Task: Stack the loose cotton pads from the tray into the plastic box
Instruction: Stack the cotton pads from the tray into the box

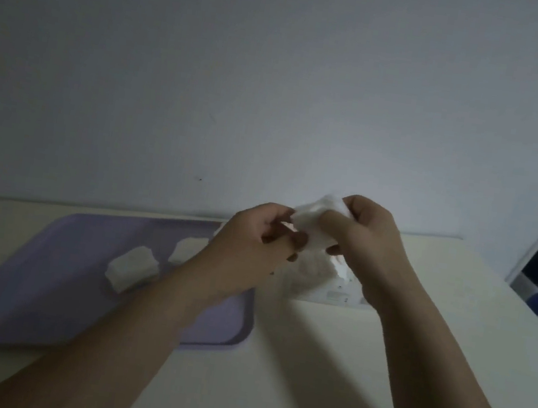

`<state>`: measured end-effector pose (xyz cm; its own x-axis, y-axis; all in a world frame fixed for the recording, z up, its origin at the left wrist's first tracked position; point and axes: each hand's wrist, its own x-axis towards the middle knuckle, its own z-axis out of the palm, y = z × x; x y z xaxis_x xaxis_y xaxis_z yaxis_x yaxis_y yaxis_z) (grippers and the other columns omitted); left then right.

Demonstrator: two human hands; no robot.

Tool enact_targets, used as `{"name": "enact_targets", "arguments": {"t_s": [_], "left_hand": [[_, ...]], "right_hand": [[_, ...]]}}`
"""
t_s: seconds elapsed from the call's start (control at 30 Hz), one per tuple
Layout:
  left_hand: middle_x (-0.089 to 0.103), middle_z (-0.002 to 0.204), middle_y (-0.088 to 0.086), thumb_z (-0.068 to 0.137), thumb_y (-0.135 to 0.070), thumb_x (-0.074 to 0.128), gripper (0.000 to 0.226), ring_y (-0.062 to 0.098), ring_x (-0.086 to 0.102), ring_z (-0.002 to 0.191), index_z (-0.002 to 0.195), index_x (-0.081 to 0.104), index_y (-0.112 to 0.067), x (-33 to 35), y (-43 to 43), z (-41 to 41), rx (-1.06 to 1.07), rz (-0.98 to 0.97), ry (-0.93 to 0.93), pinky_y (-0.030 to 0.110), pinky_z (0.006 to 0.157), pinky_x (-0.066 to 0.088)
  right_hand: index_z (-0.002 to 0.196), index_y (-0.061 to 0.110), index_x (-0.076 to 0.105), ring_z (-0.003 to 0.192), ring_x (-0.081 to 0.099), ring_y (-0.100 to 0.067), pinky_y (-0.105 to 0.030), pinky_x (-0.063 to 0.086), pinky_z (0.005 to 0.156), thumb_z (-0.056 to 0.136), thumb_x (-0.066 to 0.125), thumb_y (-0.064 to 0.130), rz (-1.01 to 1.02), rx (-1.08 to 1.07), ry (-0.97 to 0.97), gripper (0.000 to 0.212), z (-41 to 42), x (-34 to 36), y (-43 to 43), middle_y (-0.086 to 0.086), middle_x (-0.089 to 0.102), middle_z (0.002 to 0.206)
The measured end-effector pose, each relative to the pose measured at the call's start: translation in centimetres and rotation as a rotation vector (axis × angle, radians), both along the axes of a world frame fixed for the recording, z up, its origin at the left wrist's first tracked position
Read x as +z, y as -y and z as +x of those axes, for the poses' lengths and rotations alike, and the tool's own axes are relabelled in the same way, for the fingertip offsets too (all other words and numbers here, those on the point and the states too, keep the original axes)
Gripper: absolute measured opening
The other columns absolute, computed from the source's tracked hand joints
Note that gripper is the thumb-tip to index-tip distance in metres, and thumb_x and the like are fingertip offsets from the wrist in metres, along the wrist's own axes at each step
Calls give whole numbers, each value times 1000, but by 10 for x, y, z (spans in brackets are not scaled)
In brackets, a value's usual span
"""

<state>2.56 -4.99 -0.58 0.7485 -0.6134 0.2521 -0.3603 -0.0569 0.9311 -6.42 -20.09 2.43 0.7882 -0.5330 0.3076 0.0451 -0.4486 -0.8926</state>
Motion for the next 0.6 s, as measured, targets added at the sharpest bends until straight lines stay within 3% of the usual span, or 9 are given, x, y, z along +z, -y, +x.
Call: {"name": "enact_targets", "arguments": {"t_s": [0.1, 0.2, 0.3, 0.4, 0.53, 0.6], "left_hand": [[75, 95, -12, 92, -24, 71, 23, 2, 70, 86, 114, 69, -30, -13, 25, -4, 57, 104, 141, 22, 79, 56], [73, 103, -17, 88, -28, 72, 21, -1, 67, 98, 109, 74, -30, -33, 38, -2, 46, 194, 294, 25, 95, 55], [72, 101, -12, 88, -25, 73, 14, 1, 66, 97, 101, 77, -26, -42, 42, 2, 47, 183, 402, 19, 91, 50], [72, 97, -11, 87, -17, 76, 11, 0, 66, 94, 96, 78, -23, -45, 43, 3, 62, 129, 339, 9, 85, 46], [70, 92, -13, 84, -17, 78, 11, 0, 66, 90, 93, 77, -24, -52, 45, 5, 85, 97, 334, 11, 83, 46], [70, 90, -14, 84, -18, 78, 11, 1, 67, 89, 92, 77, -25, -53, 46, 6, 88, 86, 337, 14, 83, 48]], "right_hand": [[80, 10, 60, 68, 61, -24, -41, 47, 59, 74, 60, 42, -214, -205, -126, 33, -11, 1, 32, -3, 65, 76], [70, 9, 60, 63, 62, -25, -38, 49, 61, 72, 58, 48, -224, -261, -350, 40, -15, -7, 53, -2, 64, 66], [62, 10, 57, 55, 52, -24, -31, 41, 58, 70, 64, 47, -235, -276, -495, 39, -13, -14, 61, -1, 53, 58], [68, 7, 61, 54, 52, -24, -29, 40, 56, 67, 70, 38, -233, -302, -550, 33, -12, -17, 66, -3, 55, 60], [62, 13, 50, 52, 47, -24, -26, 36, 53, 71, 72, 31, -341, -319, -552, 30, -6, -25, 64, 0, 49, 55], [65, 12, 53, 56, 55, -24, -24, 37, 54, 75, 72, 40, -427, -328, -551, 35, -4, -29, 63, 1, 56, 60]]}}
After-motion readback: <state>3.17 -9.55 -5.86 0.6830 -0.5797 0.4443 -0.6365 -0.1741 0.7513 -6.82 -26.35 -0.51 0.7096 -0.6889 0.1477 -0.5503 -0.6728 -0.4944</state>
